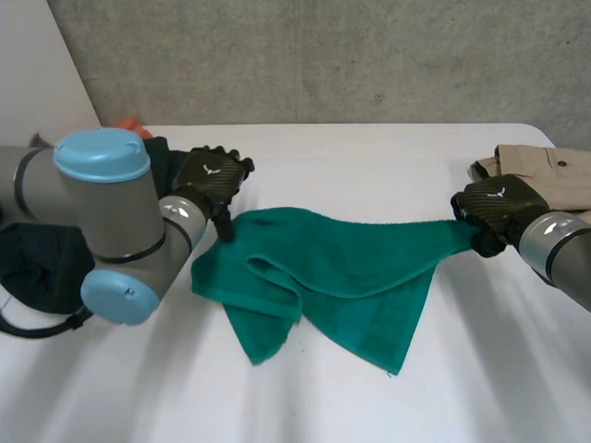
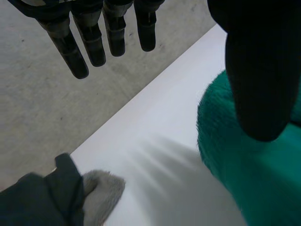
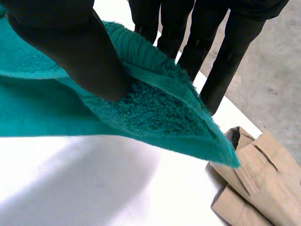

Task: Fold the laundry.

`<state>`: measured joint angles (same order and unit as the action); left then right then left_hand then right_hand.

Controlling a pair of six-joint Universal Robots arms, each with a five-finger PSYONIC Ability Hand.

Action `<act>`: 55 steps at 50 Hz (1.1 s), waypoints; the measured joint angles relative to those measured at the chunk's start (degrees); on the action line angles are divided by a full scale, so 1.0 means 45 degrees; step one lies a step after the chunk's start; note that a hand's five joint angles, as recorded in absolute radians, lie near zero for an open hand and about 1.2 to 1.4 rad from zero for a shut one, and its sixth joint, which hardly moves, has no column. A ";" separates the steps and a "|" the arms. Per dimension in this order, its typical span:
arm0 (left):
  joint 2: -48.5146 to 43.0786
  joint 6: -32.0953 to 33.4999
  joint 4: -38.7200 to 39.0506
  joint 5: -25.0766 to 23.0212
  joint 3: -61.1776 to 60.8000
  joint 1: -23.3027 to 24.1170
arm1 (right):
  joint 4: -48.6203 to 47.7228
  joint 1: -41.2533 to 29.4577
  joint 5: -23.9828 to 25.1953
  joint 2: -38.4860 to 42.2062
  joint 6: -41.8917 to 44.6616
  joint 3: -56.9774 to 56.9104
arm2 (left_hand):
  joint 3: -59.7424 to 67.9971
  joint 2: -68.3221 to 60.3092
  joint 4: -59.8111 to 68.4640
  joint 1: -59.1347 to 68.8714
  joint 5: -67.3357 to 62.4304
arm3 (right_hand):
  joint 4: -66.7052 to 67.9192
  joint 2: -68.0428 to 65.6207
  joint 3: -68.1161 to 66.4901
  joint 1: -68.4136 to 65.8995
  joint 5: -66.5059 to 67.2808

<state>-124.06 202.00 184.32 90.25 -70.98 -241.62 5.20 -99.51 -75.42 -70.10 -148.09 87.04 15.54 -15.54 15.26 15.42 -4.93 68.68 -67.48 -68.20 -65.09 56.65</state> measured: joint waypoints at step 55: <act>0.0260 -0.3909 0.1285 0.1074 -0.0350 0.0795 | -0.0670 0.0133 -0.0079 -0.0531 0.0461 0.0101 | 1.1677 -1.1737 1.1850 1.1107 -1.1247 | 0.0002 0.0000 -0.0009 0.0000 0.0001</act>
<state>-122.89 184.41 190.10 95.08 -72.55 -238.05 2.18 -98.90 -75.77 -72.49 -146.02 87.49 68.09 -68.36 68.58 65.40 -55.55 68.69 -67.48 -68.24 -65.09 56.65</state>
